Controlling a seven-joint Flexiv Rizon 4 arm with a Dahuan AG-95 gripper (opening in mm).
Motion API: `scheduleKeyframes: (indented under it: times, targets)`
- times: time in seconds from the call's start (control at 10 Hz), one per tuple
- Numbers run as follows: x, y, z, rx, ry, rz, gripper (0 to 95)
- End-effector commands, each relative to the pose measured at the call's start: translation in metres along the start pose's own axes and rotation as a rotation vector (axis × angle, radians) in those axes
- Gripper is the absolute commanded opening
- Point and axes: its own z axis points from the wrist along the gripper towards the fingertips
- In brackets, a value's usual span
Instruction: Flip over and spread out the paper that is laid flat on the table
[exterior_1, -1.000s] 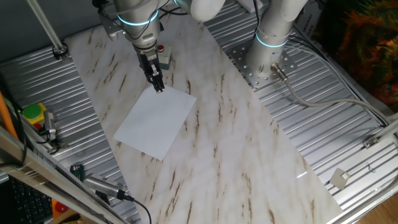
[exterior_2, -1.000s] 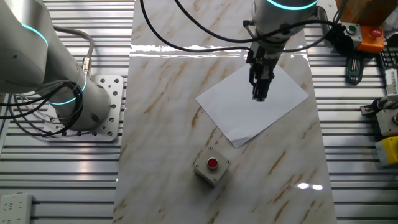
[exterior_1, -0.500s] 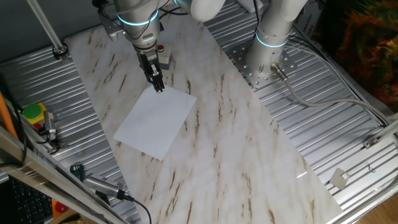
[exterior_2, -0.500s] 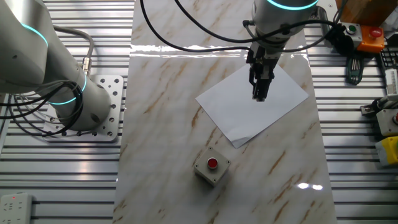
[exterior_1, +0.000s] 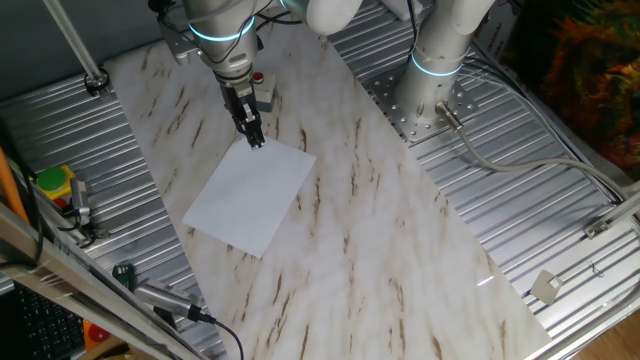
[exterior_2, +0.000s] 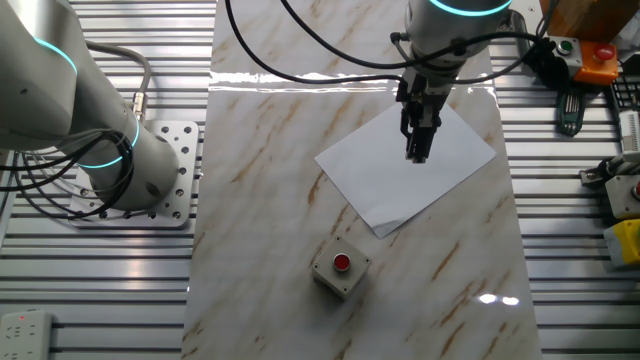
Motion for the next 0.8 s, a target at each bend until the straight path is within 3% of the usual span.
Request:
scheduleKeyframes:
  times: [0.1, 0.2, 0.4, 0.5, 0.7, 0.8]
  targets:
    - [0.0, 0.0, 0.0, -0.047, -0.042, -0.075, 0.0]
    - [0.0002, 0.0002, -0.0004, -0.072, -0.034, -0.064, 0.0]
    - [0.0002, 0.0002, -0.0004, -0.03, -0.028, -0.098, 0.0]
    - [0.0006, 0.0004, -0.0011, -0.014, -0.039, -0.097, 0.0]
    - [0.0027, 0.0022, -0.006, -0.028, -0.048, -0.08, 0.0]
    - [0.0034, 0.0027, -0.0073, -0.015, -0.042, -0.07, 0.0]
